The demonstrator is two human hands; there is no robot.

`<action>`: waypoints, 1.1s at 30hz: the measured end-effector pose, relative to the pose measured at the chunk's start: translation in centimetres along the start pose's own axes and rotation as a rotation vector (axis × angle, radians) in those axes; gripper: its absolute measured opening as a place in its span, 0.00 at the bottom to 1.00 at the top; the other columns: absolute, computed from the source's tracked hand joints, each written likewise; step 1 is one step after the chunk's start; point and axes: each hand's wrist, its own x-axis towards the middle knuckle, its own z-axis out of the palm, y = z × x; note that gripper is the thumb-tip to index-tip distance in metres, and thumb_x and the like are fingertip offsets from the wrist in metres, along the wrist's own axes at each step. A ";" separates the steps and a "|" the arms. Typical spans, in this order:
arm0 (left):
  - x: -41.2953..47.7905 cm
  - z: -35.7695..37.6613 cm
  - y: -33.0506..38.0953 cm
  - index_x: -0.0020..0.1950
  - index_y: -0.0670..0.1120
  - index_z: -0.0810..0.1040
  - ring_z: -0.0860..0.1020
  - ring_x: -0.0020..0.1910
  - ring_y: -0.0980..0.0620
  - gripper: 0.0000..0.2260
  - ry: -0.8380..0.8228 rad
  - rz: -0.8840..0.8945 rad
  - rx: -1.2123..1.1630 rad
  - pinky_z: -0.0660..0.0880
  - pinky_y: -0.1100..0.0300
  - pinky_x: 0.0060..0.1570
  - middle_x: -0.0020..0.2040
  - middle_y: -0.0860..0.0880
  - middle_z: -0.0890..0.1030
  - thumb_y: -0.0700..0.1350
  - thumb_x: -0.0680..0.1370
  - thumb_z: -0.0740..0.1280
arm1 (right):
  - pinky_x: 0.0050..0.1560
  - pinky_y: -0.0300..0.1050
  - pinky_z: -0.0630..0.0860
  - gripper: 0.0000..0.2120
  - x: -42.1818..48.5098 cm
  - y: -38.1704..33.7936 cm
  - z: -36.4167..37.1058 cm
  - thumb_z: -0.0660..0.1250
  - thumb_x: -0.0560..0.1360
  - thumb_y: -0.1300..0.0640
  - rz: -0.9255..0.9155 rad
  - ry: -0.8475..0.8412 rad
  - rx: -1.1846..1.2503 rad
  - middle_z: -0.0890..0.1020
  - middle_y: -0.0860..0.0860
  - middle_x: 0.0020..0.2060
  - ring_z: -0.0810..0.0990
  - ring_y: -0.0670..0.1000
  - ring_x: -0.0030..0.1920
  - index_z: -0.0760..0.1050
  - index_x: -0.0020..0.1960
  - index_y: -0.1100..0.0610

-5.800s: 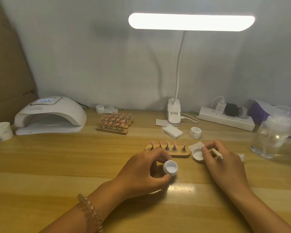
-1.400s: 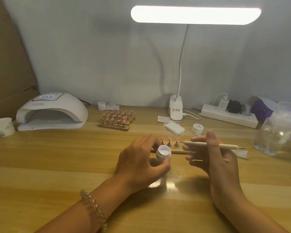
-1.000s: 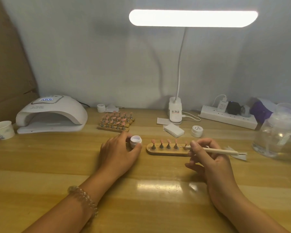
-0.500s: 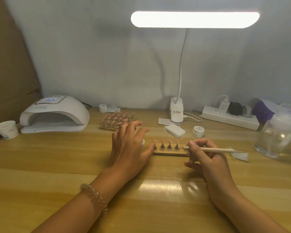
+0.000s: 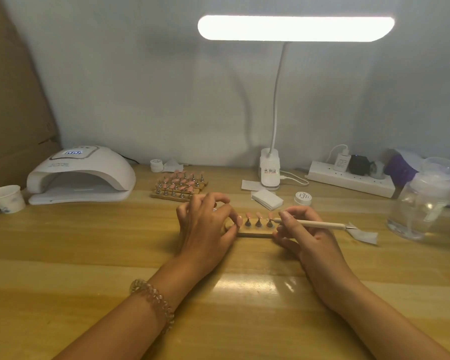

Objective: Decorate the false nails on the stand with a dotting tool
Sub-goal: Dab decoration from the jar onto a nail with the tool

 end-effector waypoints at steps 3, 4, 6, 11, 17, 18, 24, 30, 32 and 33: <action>-0.6 -0.4 0.8 0.43 0.58 0.78 0.71 0.55 0.56 0.04 0.038 0.141 -0.052 0.54 0.59 0.49 0.53 0.60 0.78 0.50 0.73 0.72 | 0.54 0.50 0.81 0.13 0.0 0.0 -0.1 0.68 0.73 0.50 0.009 0.009 0.009 0.83 0.48 0.36 0.82 0.47 0.42 0.77 0.50 0.59; -0.9 -0.5 1.1 0.43 0.58 0.77 0.71 0.52 0.59 0.04 0.031 0.175 -0.091 0.56 0.59 0.48 0.49 0.61 0.79 0.50 0.72 0.71 | 0.55 0.50 0.81 0.11 -0.1 0.0 0.0 0.68 0.74 0.50 0.005 0.016 0.013 0.83 0.48 0.36 0.82 0.47 0.42 0.76 0.48 0.58; -1.6 -0.4 1.6 0.42 0.58 0.75 0.68 0.45 0.66 0.03 -0.024 0.198 -0.197 0.57 0.60 0.47 0.44 0.63 0.78 0.51 0.73 0.68 | 0.55 0.51 0.81 0.07 -0.3 -0.1 0.0 0.68 0.75 0.51 -0.006 0.034 0.024 0.83 0.49 0.36 0.83 0.48 0.42 0.76 0.46 0.56; -1.8 0.2 1.2 0.42 0.57 0.76 0.72 0.36 0.59 0.06 -0.218 0.133 -0.495 0.65 0.64 0.40 0.41 0.61 0.79 0.47 0.75 0.71 | 0.45 0.46 0.83 0.08 -0.8 -0.5 0.3 0.71 0.72 0.53 0.004 0.059 0.054 0.85 0.57 0.40 0.84 0.53 0.40 0.77 0.46 0.56; -1.6 0.6 0.8 0.43 0.56 0.78 0.72 0.33 0.57 0.05 -0.316 0.100 -0.600 0.71 0.56 0.37 0.41 0.63 0.79 0.48 0.75 0.72 | 0.33 0.41 0.80 0.10 -1.1 -0.4 0.8 0.72 0.75 0.53 0.084 0.146 0.006 0.82 0.54 0.31 0.79 0.49 0.29 0.74 0.43 0.58; -1.6 0.6 0.7 0.43 0.56 0.79 0.73 0.34 0.57 0.05 -0.317 0.100 -0.597 0.72 0.55 0.38 0.41 0.63 0.78 0.48 0.75 0.73 | 0.31 0.40 0.79 0.10 -1.1 -0.3 0.9 0.71 0.75 0.53 0.078 0.158 -0.010 0.82 0.54 0.30 0.79 0.48 0.28 0.74 0.42 0.58; -1.6 0.5 0.8 0.43 0.60 0.76 0.72 0.34 0.58 0.09 -0.331 0.138 -0.598 0.70 0.58 0.36 0.40 0.64 0.76 0.46 0.75 0.72 | 0.28 0.39 0.77 0.11 -1.4 0.0 0.8 0.69 0.76 0.59 0.054 0.168 -0.099 0.81 0.56 0.26 0.80 0.48 0.27 0.70 0.37 0.59; -1.6 0.7 0.7 0.45 0.58 0.77 0.74 0.34 0.56 0.07 -0.340 0.145 -0.631 0.73 0.56 0.36 0.43 0.63 0.78 0.47 0.75 0.73 | 0.26 0.42 0.74 0.12 -1.4 -0.1 0.9 0.68 0.71 0.60 0.072 0.126 -0.177 0.81 0.58 0.26 0.78 0.49 0.25 0.69 0.32 0.53; -1.5 0.7 0.6 0.44 0.59 0.77 0.74 0.34 0.57 0.08 -0.342 0.143 -0.639 0.72 0.59 0.36 0.43 0.63 0.79 0.46 0.75 0.73 | 0.26 0.41 0.74 0.13 -1.4 -0.2 0.9 0.68 0.70 0.59 0.078 0.119 -0.182 0.81 0.58 0.27 0.78 0.49 0.25 0.69 0.30 0.51; -1.5 0.7 0.6 0.44 0.59 0.77 0.73 0.34 0.58 0.08 -0.345 0.141 -0.642 0.71 0.61 0.36 0.43 0.63 0.79 0.46 0.75 0.73 | 0.26 0.42 0.74 0.14 -1.4 -0.2 0.9 0.68 0.71 0.60 0.081 0.114 -0.184 0.81 0.58 0.27 0.78 0.49 0.25 0.69 0.29 0.51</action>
